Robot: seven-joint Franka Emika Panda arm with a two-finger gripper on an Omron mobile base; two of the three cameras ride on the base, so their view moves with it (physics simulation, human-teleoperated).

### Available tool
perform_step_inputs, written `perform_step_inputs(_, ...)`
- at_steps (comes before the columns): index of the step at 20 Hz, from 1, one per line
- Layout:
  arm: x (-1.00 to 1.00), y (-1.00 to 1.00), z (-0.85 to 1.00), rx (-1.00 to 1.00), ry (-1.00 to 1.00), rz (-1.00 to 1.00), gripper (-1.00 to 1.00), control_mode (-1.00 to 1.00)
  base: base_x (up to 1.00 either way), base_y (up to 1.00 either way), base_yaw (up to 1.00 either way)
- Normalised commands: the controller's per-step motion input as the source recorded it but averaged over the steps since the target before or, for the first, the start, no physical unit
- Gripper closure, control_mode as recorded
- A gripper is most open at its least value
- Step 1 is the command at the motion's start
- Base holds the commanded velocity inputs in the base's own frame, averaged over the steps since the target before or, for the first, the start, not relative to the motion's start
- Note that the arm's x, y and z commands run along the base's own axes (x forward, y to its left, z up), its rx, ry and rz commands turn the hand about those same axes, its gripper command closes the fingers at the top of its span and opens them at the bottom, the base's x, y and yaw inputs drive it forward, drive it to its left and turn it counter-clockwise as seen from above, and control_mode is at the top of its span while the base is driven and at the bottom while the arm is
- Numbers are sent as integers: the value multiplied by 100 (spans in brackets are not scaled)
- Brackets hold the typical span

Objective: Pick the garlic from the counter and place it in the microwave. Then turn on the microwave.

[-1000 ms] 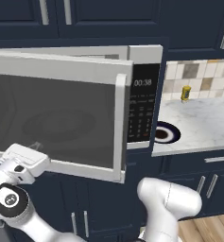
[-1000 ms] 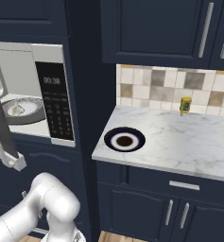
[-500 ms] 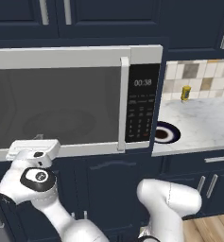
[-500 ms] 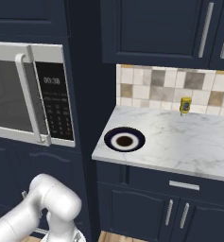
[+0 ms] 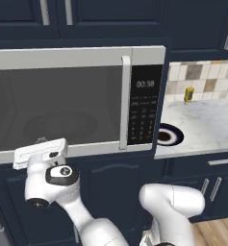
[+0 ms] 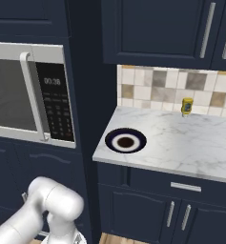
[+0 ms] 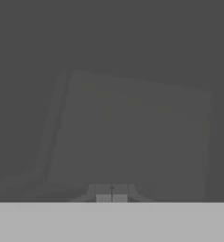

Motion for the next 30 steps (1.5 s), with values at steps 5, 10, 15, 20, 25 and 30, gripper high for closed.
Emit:
perform_step_inputs(5,-100,0,68,1,0,18,100,-100,0,0,0)
perform_step_inputs(10,-99,-12,99,12,5,5,100,-100,0,0,0)
perform_step_inputs(15,-72,-35,66,16,37,-1,100,-100,0,0,0)
perform_step_inputs(20,-61,-69,46,15,56,-6,100,-100,0,0,0)
perform_step_inputs(25,-42,-90,19,15,57,-4,100,-100,0,0,0)
perform_step_inputs(30,-3,-94,-1,14,50,0,100,-100,0,0,0)
